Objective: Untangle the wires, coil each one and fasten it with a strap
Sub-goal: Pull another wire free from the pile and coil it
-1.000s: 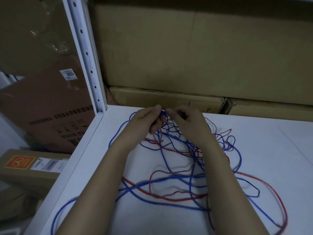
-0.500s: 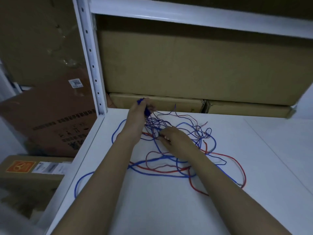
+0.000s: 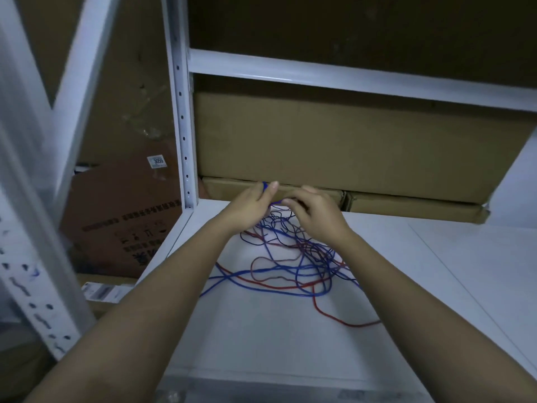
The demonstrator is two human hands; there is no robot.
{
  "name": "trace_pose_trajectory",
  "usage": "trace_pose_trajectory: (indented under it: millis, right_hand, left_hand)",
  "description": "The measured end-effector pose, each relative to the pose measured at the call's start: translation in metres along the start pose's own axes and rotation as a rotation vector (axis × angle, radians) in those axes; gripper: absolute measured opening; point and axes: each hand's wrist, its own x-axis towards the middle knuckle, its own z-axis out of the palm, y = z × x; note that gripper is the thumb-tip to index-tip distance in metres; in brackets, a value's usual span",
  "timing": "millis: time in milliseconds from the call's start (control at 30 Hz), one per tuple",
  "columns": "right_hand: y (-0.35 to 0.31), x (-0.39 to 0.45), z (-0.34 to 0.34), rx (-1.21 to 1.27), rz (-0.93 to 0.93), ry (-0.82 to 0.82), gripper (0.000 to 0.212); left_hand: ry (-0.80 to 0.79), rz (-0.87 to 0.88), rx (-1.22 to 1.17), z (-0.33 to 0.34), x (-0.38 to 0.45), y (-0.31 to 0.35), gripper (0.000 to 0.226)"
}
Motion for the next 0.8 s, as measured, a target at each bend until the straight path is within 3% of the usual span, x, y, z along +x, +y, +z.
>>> trace_pose_trajectory:
  millis: [133,233,367,633,800]
  right_hand:
    - [0.007,0.019,-0.017,0.124,0.101,0.094,0.015]
    - [0.010,0.026,-0.023,0.285,0.154,0.102,0.009]
    - [0.014,0.025,-0.034,0.514,0.128,0.008,0.020]
    - [0.025,0.009,-0.052,0.782,0.165,-0.064,0.020]
    - [0.033,-0.001,-0.053,0.887,0.146,-0.130,0.015]
  left_hand:
    - [-0.047,0.039,-0.051,-0.004,-0.009,0.021,0.059]
    - [-0.070,0.049,-0.300,-0.004,-0.010,0.037,0.047]
    - [-0.135,0.029,-0.582,-0.003,-0.013,0.057,0.034]
    - [-0.005,-0.093,-1.214,0.029,-0.011,0.087,0.039]
    - [0.073,-0.100,-1.282,0.049,-0.011,0.097,0.036]
